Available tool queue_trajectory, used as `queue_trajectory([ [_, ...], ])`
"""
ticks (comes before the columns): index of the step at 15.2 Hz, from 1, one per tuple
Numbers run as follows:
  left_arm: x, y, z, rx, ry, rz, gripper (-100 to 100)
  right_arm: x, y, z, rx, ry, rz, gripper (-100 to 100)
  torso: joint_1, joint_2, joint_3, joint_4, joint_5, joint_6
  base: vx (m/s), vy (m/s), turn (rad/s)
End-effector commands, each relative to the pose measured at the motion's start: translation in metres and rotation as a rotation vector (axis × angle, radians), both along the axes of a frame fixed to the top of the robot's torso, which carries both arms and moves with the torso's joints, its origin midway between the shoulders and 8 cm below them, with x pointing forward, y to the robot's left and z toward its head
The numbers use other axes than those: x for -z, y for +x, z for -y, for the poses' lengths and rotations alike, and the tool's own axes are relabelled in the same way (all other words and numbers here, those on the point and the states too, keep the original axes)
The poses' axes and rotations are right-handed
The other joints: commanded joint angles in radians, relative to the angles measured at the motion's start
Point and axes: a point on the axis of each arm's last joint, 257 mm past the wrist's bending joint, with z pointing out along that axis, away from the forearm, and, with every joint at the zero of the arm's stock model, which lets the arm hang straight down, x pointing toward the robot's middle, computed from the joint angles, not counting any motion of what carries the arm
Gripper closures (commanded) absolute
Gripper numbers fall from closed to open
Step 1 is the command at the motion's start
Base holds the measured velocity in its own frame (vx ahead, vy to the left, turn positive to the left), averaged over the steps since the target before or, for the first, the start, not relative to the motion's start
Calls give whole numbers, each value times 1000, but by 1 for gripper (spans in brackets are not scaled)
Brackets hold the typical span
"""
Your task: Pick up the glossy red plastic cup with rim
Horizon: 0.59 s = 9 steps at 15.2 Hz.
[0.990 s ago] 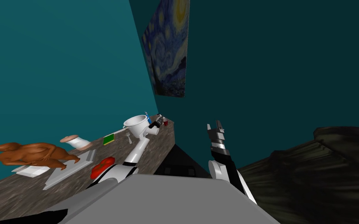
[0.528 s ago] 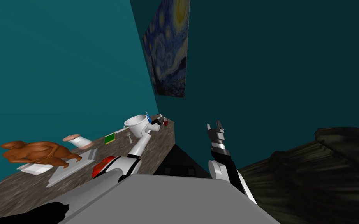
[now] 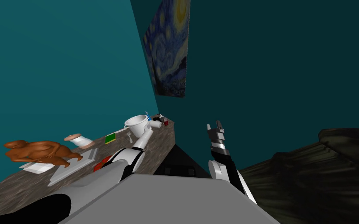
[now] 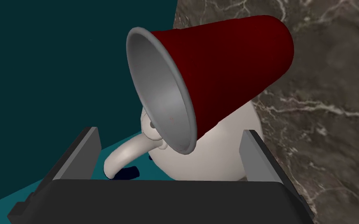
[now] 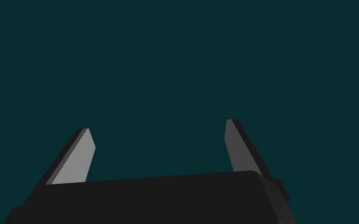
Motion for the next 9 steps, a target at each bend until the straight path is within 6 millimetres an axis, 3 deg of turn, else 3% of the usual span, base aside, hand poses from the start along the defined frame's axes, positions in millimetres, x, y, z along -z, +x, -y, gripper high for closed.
queue_trajectory([
  [1, 5, 2, 1, -6, -1, -55, -100, 0, 0, 0, 0, 0, 0, 0, 0, 0, 0, 0, 0, 0, 10, 0, 12],
  [9, 21, -1, 3, -23, -8, -206, -100, 0, 0, 0, 0, 0, 0, 0, 0, 0, 0, 0, 0, 0, 9, 2, 4],
])
